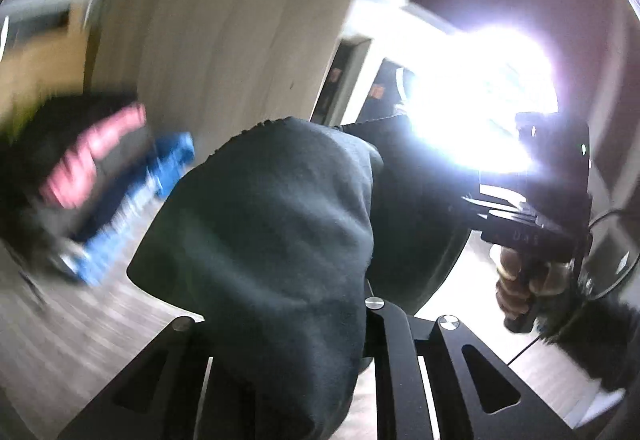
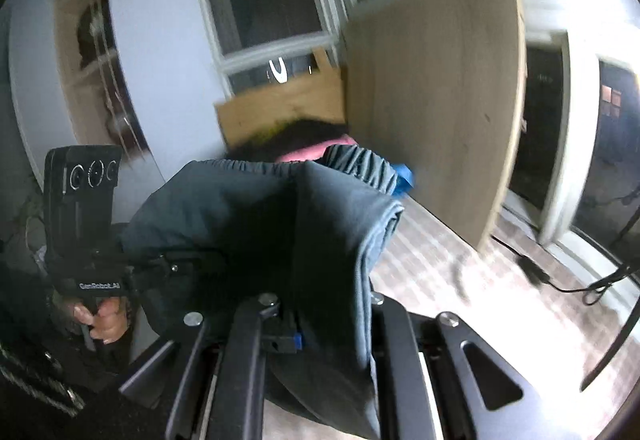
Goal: Fold clothes
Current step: 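Lift the folded trousers with both grippers and carry them toward the clothes pile, then lower the folded trousers onto the clothes pile beside the wooden board with both grippers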
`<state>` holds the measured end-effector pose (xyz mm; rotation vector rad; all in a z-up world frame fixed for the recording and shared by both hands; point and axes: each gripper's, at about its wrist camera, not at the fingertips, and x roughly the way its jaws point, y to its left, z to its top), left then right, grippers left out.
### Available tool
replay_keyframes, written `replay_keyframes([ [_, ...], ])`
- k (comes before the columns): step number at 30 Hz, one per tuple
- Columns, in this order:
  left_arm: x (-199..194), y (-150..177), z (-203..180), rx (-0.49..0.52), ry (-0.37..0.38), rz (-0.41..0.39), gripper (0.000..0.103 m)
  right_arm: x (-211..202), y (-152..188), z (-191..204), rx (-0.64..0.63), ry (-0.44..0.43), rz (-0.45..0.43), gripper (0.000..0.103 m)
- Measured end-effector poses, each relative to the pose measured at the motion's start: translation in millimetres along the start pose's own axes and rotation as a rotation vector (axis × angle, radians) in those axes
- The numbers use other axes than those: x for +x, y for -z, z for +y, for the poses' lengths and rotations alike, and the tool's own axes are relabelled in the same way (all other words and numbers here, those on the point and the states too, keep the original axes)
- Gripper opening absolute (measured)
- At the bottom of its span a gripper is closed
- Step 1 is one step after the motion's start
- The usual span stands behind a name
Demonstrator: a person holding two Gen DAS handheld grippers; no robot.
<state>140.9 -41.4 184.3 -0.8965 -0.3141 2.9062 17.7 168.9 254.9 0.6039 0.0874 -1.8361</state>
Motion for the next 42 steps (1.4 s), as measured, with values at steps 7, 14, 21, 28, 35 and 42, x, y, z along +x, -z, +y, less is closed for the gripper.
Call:
replay_keyframes([
  [7, -84, -23, 7, 0.347, -0.085, -0.01, 0.014, 12, -15, 72, 0.037, -0.047, -0.183, 0.011],
  [14, -138, -59, 66, 0.537, -0.02, -0.003, 0.014, 31, -47, 131, 0.023, -0.08, -0.336, 0.011],
  [21, -143, -96, 153, 0.673, 0.136, 0.009, 0.014, 78, -67, 179, 0.086, 0.039, -0.39, 0.011],
  [28, -110, -135, 251, 0.721, 0.268, 0.099, 0.014, 163, -94, 202, 0.191, 0.189, -0.351, 0.011],
  [35, -41, -167, 326, 0.676, 0.368, 0.211, 0.014, 243, -123, 165, 0.327, 0.233, -0.264, 0.011],
  [42, 82, -178, 397, 0.495, 0.315, 0.447, 0.035, 340, -140, 62, 0.551, 0.213, -0.093, 0.011],
])
